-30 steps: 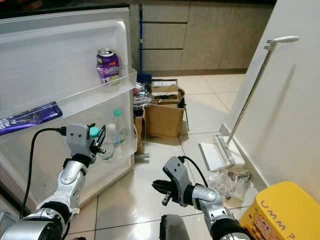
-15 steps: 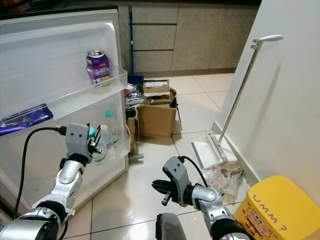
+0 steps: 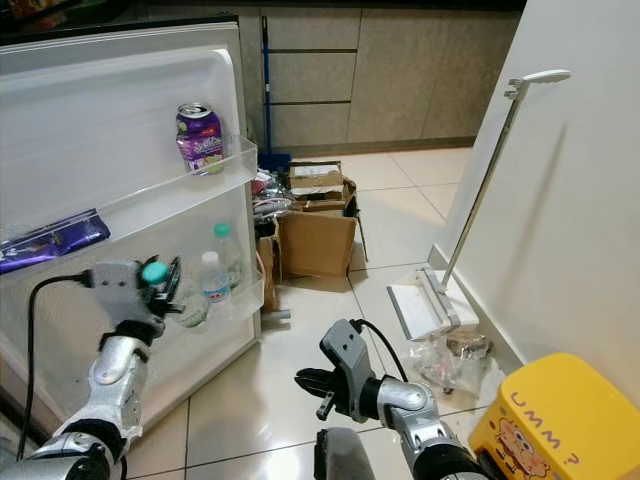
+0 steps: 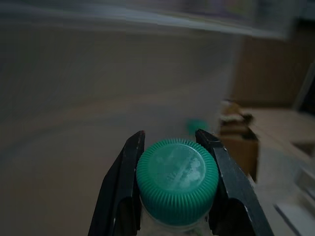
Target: Restocking fridge
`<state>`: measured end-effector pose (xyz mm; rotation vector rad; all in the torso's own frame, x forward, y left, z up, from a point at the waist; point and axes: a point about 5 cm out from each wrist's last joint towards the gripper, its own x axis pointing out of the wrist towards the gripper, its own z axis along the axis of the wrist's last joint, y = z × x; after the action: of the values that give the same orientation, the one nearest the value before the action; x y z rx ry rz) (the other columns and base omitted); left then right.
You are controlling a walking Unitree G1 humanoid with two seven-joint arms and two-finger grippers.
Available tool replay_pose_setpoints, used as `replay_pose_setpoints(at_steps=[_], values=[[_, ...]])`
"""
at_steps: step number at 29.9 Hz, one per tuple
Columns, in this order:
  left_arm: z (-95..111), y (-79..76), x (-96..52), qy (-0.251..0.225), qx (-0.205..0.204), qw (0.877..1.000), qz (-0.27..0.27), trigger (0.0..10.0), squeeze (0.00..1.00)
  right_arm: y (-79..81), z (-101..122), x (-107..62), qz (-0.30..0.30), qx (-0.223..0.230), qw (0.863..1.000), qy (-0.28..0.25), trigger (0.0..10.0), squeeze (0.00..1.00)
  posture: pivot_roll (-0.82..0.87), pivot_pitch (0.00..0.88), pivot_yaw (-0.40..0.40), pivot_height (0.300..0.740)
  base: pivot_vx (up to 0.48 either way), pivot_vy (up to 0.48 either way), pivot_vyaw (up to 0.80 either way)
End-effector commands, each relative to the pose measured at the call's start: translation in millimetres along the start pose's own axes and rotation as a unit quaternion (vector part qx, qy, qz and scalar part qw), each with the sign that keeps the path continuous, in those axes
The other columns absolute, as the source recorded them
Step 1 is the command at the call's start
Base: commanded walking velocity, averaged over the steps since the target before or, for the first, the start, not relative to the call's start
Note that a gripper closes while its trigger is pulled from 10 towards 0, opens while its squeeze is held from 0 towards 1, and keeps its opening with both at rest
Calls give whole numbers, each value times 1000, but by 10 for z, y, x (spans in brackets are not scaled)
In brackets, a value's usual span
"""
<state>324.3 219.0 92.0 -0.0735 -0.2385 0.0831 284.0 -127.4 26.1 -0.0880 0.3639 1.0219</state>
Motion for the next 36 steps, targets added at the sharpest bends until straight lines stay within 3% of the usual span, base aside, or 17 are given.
replay_pose_setpoints(at_steps=[1,3,8,12,13,24,28,32,36], values=[[-17,245,-78,12,1,999,32,10000,0,18,-35,-1,2,13,1000,0,10000,0,-129,0,-25,500,0,0,0],[35,333,-94,-6,-2,1000,30,10000,0,23,-28,11,3,14,1000,-2,10000,0,-122,0,-24,500,0,0,0],[31,364,-110,-4,2,1000,27,10000,0,21,-22,17,4,14,1000,-3,10000,0,-117,0,-25,500,0,0,0],[-15,309,-133,7,8,1000,12,10000,0,26,-20,24,5,13,1000,-2,10000,0,-119,0,-23,500,0,0,0],[-40,220,-148,4,-3,1000,-7,10000,0,31,-21,22,7,13,1000,-4,10000,0,-121,0,-20,500,0,0,0],[-102,121,-151,19,-15,1000,-16,10000,0,82,-51,49,8,16,1000,-8,10000,0,-127,0,7,500,0,0,0],[-123,73,-125,28,-30,999,-11,10000,0,110,-55,74,8,20,1000,-12,10000,0,-129,0,14,500,0,0,0],[-68,-21,-1,22,-65,997,-17,10000,0,163,-84,103,13,26,999,-14,10000,0,-135,0,23,500,0,0,0],[-40,-33,34,17,-68,997,-19,10000,0,169,-86,106,14,27,999,-14,10000,0,-137,0,25,500,0,0,0]])
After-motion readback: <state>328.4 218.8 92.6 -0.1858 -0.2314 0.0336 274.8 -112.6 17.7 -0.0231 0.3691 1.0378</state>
